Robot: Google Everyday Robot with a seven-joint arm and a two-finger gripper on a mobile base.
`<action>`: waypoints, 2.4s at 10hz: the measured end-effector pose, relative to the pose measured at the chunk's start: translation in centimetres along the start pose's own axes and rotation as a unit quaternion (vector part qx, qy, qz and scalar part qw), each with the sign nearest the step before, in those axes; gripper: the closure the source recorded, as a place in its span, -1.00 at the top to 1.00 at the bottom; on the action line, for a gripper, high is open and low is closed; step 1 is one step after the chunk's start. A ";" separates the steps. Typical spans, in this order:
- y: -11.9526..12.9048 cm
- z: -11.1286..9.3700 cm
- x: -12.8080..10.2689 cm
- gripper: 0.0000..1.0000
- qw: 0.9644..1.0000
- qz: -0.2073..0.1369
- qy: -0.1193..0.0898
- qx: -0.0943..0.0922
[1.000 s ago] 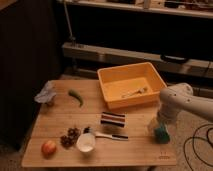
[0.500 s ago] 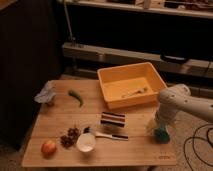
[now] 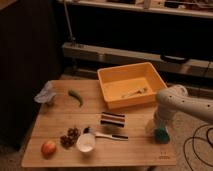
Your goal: Wipe tray with sponge
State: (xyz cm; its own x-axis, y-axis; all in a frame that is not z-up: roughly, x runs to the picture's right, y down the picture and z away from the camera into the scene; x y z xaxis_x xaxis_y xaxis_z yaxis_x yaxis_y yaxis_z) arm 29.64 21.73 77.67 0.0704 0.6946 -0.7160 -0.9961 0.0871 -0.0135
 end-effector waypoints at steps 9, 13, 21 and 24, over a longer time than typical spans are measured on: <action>-0.6 0.7 0.1 -1.00 1.000 0.009 0.006 -0.001; -0.7 0.0 0.2 -1.00 1.000 0.011 0.005 0.004; -0.1 -1.3 0.2 0.27 1.000 -0.002 0.003 0.009; -0.2 -1.0 0.1 0.33 1.000 -0.002 0.005 0.007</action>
State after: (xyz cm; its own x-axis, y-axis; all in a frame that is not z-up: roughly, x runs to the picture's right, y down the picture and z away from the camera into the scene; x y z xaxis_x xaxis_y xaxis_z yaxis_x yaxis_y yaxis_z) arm 29.80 21.11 76.90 0.0736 0.6875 -0.7224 -0.9950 0.0991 -0.0070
